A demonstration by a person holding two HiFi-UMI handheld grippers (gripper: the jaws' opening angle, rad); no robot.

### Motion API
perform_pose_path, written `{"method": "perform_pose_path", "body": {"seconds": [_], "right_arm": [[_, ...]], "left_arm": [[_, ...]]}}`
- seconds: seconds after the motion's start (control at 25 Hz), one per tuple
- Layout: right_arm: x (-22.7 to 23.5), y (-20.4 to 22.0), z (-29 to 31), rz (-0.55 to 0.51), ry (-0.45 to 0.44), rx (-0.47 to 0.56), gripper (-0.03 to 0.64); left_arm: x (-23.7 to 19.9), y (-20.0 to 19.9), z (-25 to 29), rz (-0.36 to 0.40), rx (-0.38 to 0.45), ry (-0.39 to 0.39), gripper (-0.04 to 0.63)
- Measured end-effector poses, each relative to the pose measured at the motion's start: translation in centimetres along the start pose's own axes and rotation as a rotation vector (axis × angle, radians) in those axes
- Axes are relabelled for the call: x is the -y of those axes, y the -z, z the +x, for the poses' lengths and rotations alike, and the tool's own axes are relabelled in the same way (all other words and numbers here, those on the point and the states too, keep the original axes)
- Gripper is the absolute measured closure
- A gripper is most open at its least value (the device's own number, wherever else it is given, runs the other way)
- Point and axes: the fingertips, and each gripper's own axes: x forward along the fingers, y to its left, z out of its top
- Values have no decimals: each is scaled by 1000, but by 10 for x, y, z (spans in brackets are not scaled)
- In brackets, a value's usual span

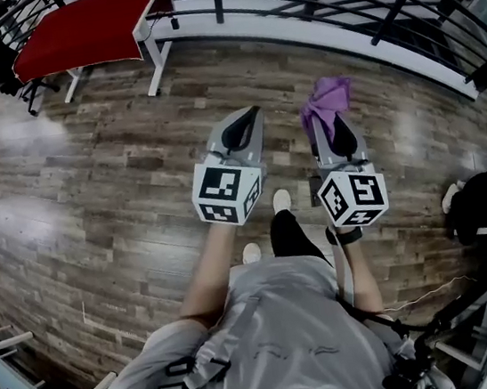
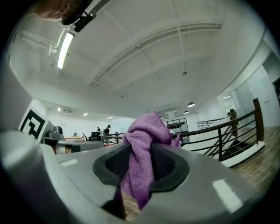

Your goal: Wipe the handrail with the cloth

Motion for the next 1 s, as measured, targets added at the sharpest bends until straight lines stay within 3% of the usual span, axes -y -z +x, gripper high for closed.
{"method": "perform_pose_path", "body": {"seconds": [0.2,0.4,0.64,0.84,1.0], "right_arm": [[11,6,65,27,-112,10,503],[45,-18,150,-45,-196,74,503],[91,-42,225,-35,-261,120,502],[108,-18,268,-78,-323,70,499],[130,-4,314,-34,-287,37,500]], "left_arm": [[-40,1,49,10,24,-69,595],[-81,-23,130,32,58,-91,595],[-104,-53,221,134,95,-182,595],[-129,-28,266,37,63,-162,595],[-156,-18,307,61,45,-142,595]]}}
